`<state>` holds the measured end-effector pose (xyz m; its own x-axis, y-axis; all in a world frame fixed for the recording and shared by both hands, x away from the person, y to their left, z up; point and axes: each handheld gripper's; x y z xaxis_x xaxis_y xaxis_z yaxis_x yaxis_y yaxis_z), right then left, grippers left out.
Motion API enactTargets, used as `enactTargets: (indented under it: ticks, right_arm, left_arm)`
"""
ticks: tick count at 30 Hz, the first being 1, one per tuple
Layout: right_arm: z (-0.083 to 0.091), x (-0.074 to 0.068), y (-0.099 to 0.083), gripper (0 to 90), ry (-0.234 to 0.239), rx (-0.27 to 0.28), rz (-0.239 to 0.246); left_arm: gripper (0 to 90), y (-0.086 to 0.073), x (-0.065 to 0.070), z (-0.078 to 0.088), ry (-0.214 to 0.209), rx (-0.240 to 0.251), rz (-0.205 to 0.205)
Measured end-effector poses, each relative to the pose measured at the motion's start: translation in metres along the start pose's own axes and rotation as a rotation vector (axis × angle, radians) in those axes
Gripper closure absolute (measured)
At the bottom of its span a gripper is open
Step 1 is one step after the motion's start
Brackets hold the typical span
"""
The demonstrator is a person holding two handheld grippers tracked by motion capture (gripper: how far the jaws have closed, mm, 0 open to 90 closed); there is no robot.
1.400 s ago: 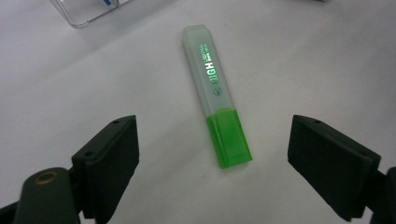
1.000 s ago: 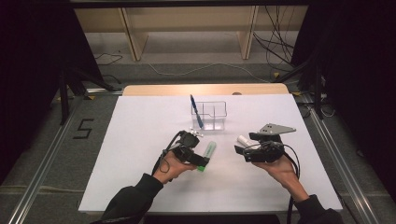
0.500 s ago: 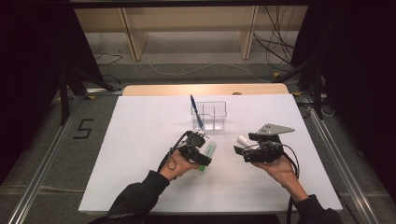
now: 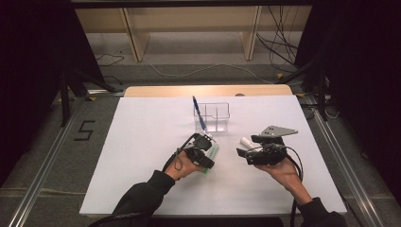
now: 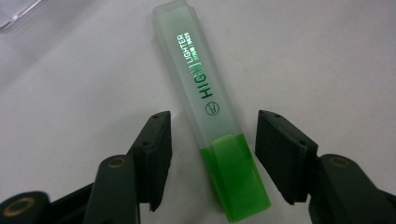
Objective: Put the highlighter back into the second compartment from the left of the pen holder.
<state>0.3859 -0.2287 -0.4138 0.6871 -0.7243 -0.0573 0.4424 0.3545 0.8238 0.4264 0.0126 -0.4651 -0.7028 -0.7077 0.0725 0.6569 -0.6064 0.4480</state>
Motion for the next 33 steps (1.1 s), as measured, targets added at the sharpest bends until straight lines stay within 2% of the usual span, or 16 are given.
enactTargets:
  ticks: [6,14,22,24,33]
  right_arm:
    - [0.0,0.0,0.0,22.3,0.0,-0.001,0.0]
    - [0.0,0.0,0.0,22.4,0.0,0.0,-0.001]
    - [0.0,-0.001,0.0,22.5,0.001,0.0,0.002]
    - [0.0,-0.001,0.0,22.5,0.001,0.0,0.002]
    - [0.0,-0.001,0.0,22.6,0.0,-0.001,0.003]
  left_arm:
    - [50.7,0.001,-0.001,-0.002,-0.007,-0.014,0.0]
    - [51.6,0.004,0.0,-0.003,0.003,-0.036,-0.016]
    - [56.7,0.007,0.0,-0.003,0.022,-0.071,-0.06]
    - [58.0,0.007,0.001,-0.003,0.022,-0.066,-0.051]
    - [63.5,0.015,-0.002,-0.003,0.013,-0.135,-0.087]
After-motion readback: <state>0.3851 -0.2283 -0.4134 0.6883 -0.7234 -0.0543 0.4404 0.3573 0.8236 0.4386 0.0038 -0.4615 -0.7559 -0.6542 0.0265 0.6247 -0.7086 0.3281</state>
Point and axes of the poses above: each handheld gripper's, and its own axes: z roughly backward along the jaws, y roughly out of its top, x roughly to its right, and after that the axes turned 1 degree about z, right-handed
